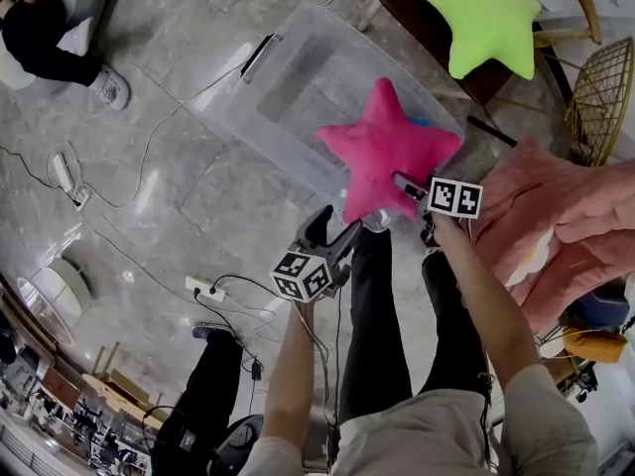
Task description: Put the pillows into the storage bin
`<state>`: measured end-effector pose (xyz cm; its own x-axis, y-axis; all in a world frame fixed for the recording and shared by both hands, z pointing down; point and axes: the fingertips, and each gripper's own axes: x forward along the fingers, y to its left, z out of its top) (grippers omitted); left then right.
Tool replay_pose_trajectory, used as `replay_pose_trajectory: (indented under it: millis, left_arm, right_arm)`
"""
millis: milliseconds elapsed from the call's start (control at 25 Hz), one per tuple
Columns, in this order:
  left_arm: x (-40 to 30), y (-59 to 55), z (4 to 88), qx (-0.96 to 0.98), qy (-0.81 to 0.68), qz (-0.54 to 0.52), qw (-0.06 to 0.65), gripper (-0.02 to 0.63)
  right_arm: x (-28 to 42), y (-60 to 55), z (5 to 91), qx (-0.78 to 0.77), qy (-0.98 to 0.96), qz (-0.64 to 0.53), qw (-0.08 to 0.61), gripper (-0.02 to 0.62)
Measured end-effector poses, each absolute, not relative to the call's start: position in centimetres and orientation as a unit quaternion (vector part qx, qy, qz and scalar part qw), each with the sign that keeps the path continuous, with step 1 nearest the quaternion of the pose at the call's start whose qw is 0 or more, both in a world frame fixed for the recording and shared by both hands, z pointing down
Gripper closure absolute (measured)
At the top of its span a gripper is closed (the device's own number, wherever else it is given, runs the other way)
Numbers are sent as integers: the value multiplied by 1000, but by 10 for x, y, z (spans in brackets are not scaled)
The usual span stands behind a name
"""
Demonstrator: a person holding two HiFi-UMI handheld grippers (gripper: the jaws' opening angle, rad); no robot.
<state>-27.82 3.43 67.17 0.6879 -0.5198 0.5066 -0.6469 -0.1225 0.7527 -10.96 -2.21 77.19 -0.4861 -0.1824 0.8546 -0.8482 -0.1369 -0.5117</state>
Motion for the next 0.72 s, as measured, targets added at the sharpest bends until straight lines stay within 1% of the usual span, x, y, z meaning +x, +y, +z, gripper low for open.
replay_pose_trajectory:
  millis: [240, 440, 720]
  left_arm:
    - [-292, 55, 678, 740, -397, 63, 539, 272]
    - [-305, 66, 678, 725, -416, 47, 548, 273]
    - [-319, 92, 686, 713, -430, 48, 552, 273]
  right_arm:
    - [-127, -10, 812, 427, -573, 624, 317, 198]
    - [-135, -3, 841, 425, -564, 612, 356, 192]
    - [-130, -11, 864, 445, -544, 618, 352, 189]
